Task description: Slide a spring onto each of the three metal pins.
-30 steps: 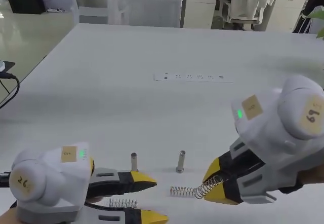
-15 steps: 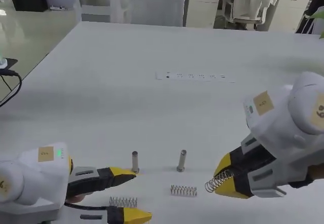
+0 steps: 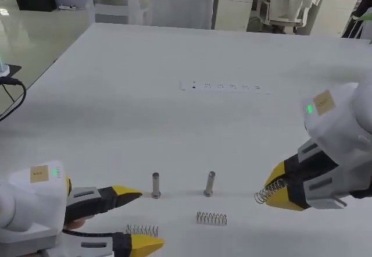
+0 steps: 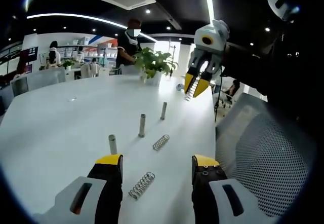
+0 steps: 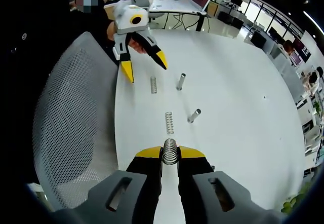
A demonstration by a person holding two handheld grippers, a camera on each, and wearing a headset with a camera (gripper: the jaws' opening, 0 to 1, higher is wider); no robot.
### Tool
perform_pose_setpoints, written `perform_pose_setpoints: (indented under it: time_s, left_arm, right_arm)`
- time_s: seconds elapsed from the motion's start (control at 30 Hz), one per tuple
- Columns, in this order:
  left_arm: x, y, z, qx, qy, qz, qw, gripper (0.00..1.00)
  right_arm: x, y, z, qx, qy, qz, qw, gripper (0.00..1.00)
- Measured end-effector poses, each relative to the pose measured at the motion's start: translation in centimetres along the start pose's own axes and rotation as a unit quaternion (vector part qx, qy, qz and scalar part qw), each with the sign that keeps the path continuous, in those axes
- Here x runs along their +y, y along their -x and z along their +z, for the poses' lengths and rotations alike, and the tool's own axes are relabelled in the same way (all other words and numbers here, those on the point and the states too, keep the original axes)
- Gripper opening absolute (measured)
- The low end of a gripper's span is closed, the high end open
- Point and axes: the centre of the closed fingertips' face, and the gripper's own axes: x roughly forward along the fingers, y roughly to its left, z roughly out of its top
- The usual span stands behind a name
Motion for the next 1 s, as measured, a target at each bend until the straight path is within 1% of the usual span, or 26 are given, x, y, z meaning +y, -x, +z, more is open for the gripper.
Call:
perform_pose_setpoints:
  time_s: [0.1, 0.17, 0.3, 0.4, 0.5, 0.57, 0.67, 0.77, 1.0]
  left_arm:
    - [0.1, 0.1, 0.0, 0.000, 0.000, 0.004, 1.0000, 0.51]
    - [0.2, 0.1, 0.0, -0.001, 0.001, 0.006, 1.0000, 0.53]
    - [0.3, 0.2, -0.1, 0.000, 0.001, 0.009, 1.0000, 0.55]
    - [0.4, 0.3, -0.2, 0.002, 0.002, 0.011, 0.9999, 0.56]
    - [0.4, 0.3, -0.3, 0.003, 0.002, 0.013, 0.9999, 0.57]
    - [0.5, 0.3, -0.3, 0.003, 0.002, 0.015, 0.9999, 0.57]
    - [0.5, 0.3, -0.4, 0.004, 0.003, 0.015, 0.9999, 0.58]
    - [0.5, 0.4, -0.5, 0.004, 0.005, 0.017, 0.9998, 0.59]
    - [0.7, 0.4, -0.7, 0.005, 0.008, 0.019, 0.9998, 0.60]
  right_arm:
    - [-0.9, 0.4, -0.7, 0.007, -0.007, -0.009, 0.9999, 0.09]
    - [-1.5, 0.7, -1.2, 0.016, -0.010, -0.015, 0.9997, 0.09]
    - [-2.3, 1.1, -1.9, 0.030, -0.014, -0.021, 0.9992, 0.09]
    - [-2.9, 1.3, -2.6, 0.047, -0.011, -0.027, 0.9985, 0.09]
    - [-3.4, 1.4, -2.8, 0.050, -0.016, -0.025, 0.9983, 0.09]
    - [-3.7, 1.4, -3.1, 0.057, -0.017, -0.026, 0.9979, 0.09]
    - [-4.4, 1.2, -3.9, 0.078, -0.013, -0.029, 0.9964, 0.09]
    - [-4.7, 0.9, -3.9, 0.078, -0.016, -0.023, 0.9966, 0.09]
    - [-5.8, -0.1, -4.9, 0.096, -0.024, -0.017, 0.9950, 0.09]
